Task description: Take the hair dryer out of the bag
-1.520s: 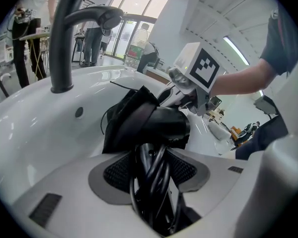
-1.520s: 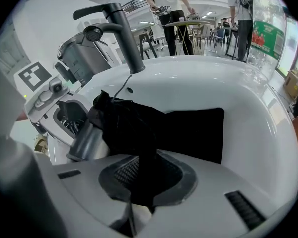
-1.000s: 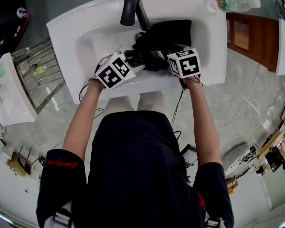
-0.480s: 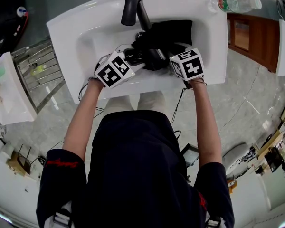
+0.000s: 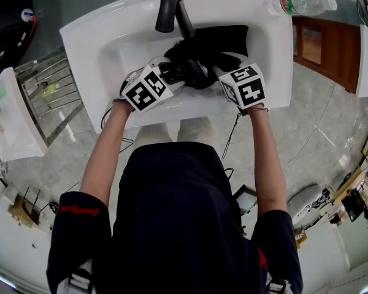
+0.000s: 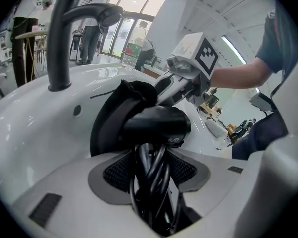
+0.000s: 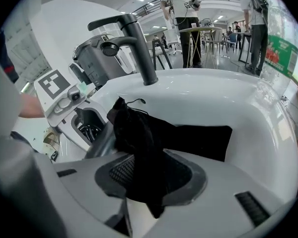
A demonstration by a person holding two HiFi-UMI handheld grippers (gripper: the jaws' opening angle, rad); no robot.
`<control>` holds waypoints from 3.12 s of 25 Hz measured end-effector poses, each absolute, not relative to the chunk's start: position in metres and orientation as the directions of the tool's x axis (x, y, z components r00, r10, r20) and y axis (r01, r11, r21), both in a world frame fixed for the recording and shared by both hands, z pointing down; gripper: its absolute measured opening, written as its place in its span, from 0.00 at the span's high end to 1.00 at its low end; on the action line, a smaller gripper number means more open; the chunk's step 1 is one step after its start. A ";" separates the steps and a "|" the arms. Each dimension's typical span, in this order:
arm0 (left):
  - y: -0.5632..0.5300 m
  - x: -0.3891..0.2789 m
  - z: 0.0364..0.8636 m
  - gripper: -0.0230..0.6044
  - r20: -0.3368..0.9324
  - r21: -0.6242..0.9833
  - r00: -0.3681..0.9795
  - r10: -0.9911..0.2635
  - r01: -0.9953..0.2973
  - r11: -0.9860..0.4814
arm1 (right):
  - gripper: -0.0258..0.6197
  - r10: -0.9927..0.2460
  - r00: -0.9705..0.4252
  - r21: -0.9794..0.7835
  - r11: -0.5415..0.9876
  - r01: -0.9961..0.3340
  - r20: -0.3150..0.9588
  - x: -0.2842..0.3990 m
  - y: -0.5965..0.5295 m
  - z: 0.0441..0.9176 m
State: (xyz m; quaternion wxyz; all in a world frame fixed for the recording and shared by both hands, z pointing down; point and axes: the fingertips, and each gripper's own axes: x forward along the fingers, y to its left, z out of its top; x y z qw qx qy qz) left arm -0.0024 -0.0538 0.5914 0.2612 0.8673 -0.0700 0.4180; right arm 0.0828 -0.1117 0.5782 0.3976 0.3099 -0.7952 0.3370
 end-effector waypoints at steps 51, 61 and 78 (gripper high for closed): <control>-0.066 -0.088 0.474 0.61 0.618 0.336 0.763 -0.190 -0.475 -0.814 | 0.89 -0.539 -0.412 -0.140 0.474 -0.869 0.735 0.042 -0.099 0.453; -0.071 -0.099 0.422 0.61 0.548 0.243 0.765 -0.339 -0.533 -0.810 | 0.90 -0.715 -0.402 -0.098 0.427 -0.899 0.572 0.041 -0.101 0.372; -0.023 -0.074 0.326 0.61 0.410 0.140 0.720 -0.560 -0.656 -0.741 | 0.91 -0.786 -0.507 -0.109 0.504 -0.857 0.352 0.044 -0.050 0.281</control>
